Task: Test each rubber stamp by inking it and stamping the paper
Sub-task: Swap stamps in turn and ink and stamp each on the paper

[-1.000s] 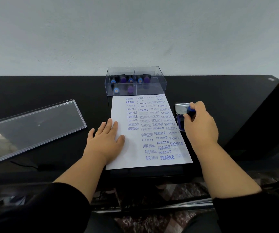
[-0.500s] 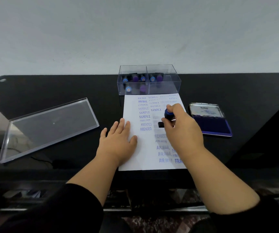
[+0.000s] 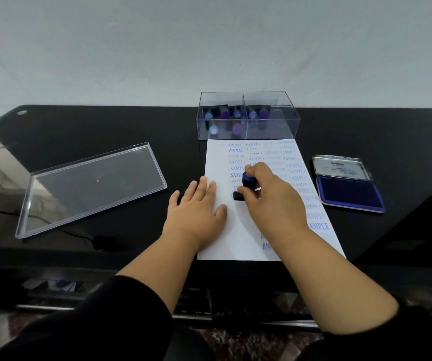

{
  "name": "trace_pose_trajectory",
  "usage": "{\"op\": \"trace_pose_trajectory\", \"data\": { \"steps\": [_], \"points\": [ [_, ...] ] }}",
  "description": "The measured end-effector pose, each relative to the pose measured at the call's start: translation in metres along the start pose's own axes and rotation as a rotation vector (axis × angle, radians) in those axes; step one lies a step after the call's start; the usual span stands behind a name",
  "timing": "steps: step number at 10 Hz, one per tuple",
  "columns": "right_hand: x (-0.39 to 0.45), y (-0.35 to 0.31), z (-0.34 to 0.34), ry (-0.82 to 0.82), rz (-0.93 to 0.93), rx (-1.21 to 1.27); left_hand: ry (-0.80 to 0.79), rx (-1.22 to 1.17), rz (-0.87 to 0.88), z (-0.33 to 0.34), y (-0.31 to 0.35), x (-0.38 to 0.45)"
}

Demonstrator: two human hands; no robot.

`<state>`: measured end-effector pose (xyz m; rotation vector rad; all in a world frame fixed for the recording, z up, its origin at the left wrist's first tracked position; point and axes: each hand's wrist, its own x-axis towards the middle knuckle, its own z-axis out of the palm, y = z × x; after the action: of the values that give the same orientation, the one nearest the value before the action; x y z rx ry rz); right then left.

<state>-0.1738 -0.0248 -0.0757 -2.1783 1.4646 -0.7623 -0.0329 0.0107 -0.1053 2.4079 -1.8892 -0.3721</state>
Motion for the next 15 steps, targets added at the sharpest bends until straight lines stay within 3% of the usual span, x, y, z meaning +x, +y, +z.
{"op": "trace_pose_trajectory", "data": {
  "steps": [15],
  "points": [
    [0.005, -0.005, 0.000, -0.080, -0.145, -0.183, 0.003, 0.020, 0.013, 0.002, 0.000, 0.000]
  ]
}}
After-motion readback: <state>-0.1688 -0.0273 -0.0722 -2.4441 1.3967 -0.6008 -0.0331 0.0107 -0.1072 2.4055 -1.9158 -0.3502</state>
